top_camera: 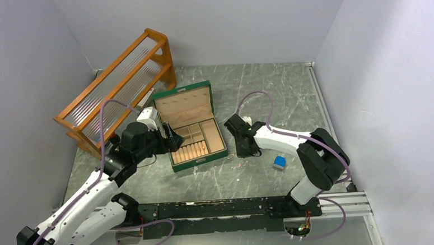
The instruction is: Organize the mixed jewelry
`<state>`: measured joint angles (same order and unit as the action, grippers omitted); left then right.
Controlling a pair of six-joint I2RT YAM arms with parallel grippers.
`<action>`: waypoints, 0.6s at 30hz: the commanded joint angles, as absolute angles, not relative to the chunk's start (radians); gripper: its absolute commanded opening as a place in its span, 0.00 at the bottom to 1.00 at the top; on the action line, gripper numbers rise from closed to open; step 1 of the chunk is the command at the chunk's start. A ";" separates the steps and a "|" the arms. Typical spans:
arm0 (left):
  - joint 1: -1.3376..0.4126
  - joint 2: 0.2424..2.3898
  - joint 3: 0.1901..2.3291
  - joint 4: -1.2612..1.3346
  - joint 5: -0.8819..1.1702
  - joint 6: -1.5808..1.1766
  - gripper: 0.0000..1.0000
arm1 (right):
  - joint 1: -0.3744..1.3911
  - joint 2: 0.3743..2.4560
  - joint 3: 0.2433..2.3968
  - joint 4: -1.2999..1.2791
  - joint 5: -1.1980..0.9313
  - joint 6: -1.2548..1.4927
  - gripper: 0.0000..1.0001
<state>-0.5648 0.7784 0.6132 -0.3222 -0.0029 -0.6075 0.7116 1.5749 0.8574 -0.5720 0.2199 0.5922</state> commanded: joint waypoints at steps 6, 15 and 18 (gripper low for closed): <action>-0.574 0.823 0.622 -0.136 0.212 -0.548 0.81 | 0.701 1.526 0.855 -0.599 0.297 0.566 0.00; -0.720 0.964 0.670 -0.032 0.152 -0.553 0.80 | 0.700 1.405 0.836 -0.604 0.353 0.602 0.00; -0.768 1.038 0.689 0.040 0.134 -0.554 0.80 | 0.700 1.357 0.813 -0.578 0.361 0.614 0.00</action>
<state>-0.7151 0.9730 0.6277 -0.1074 0.1581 -0.5640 0.7078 1.4185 0.8452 -0.5964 0.3157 0.5877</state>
